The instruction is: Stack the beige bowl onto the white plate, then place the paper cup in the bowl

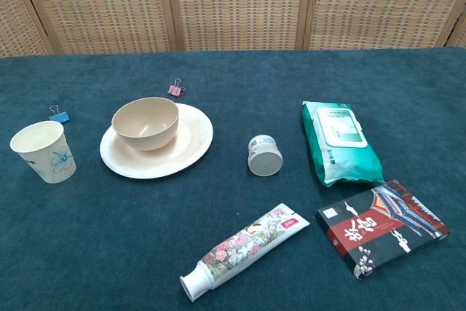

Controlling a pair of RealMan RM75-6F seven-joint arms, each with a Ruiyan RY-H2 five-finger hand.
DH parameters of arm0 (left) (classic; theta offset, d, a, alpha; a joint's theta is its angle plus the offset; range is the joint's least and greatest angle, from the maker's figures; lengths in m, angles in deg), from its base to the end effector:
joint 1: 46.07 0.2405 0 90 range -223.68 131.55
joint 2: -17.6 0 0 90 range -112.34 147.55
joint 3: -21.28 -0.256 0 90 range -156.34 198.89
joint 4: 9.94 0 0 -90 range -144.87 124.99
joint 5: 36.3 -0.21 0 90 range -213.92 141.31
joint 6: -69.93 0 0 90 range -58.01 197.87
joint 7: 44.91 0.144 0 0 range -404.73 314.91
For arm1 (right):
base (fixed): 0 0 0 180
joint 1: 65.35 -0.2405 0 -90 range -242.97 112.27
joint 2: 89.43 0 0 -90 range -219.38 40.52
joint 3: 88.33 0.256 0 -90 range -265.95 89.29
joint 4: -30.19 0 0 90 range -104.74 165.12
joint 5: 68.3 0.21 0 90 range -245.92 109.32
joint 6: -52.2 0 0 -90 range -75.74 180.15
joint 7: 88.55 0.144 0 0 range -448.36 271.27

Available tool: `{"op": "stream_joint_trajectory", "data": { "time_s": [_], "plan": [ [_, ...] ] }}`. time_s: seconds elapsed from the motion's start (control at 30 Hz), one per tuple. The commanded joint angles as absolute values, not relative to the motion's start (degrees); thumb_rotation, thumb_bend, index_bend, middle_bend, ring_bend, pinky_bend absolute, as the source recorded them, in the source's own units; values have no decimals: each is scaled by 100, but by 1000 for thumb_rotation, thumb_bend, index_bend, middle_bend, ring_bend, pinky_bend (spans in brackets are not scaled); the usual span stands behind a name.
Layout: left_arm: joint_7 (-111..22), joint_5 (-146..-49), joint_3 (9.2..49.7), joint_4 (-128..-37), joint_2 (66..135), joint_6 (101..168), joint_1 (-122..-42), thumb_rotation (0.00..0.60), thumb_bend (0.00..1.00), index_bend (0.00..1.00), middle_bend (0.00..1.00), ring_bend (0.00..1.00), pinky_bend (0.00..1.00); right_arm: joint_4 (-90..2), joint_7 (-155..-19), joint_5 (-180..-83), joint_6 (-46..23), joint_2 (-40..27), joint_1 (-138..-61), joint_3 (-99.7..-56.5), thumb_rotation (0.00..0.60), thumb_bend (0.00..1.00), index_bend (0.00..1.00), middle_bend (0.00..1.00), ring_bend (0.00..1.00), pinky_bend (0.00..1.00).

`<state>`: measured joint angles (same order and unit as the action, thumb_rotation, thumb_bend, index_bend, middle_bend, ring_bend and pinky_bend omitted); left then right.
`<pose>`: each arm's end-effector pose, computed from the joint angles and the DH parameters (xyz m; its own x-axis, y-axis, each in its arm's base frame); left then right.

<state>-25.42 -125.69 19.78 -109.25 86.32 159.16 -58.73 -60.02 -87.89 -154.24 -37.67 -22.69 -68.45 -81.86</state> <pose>-0.2481 0.1976 0.1230 0.5180 -0.0733 0.8522 0.8324 -0.1860 -0.5220 -0.3105 -0.1835 0.1682 0.3718 0.1315 0.9190 -0.9278 0.0185 0.3727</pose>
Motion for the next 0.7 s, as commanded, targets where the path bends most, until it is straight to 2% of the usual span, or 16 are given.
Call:
{"op": "stream_joint_trajectory", "data": {
  "time_s": [0.03,0.2,0.33,0.43,0.7],
  "plan": [
    [-2750,-12631,1884,-10894,8560,16060,-5688,600,80,138,0,0,0,-6007,-8797,-15435,-3764,-2267,-6846,-8195,600,121,0,0,0,0],
    [-2960,-12627,1832,-10697,8626,15954,-5607,600,130,239,0,0,0,-6020,-8820,-15451,-3746,-2267,-6853,-8210,600,121,0,0,0,0],
    [-3082,-12630,1944,-10597,8710,15839,-5673,600,175,354,0,0,0,-6023,-8809,-15442,-3747,-2270,-6848,-8208,600,121,0,0,0,0],
    [-3056,-12553,2087,-10572,8728,15487,-5897,600,194,411,0,0,0,-6020,-8801,-15439,-3738,-2273,-6851,-8208,600,121,0,0,0,0],
    [-2819,-12234,2328,-10504,8757,14828,-6253,600,222,442,0,0,0,-6014,-8726,-15411,-3754,-2292,-6838,-8189,600,121,0,0,0,0]
  ]
}}
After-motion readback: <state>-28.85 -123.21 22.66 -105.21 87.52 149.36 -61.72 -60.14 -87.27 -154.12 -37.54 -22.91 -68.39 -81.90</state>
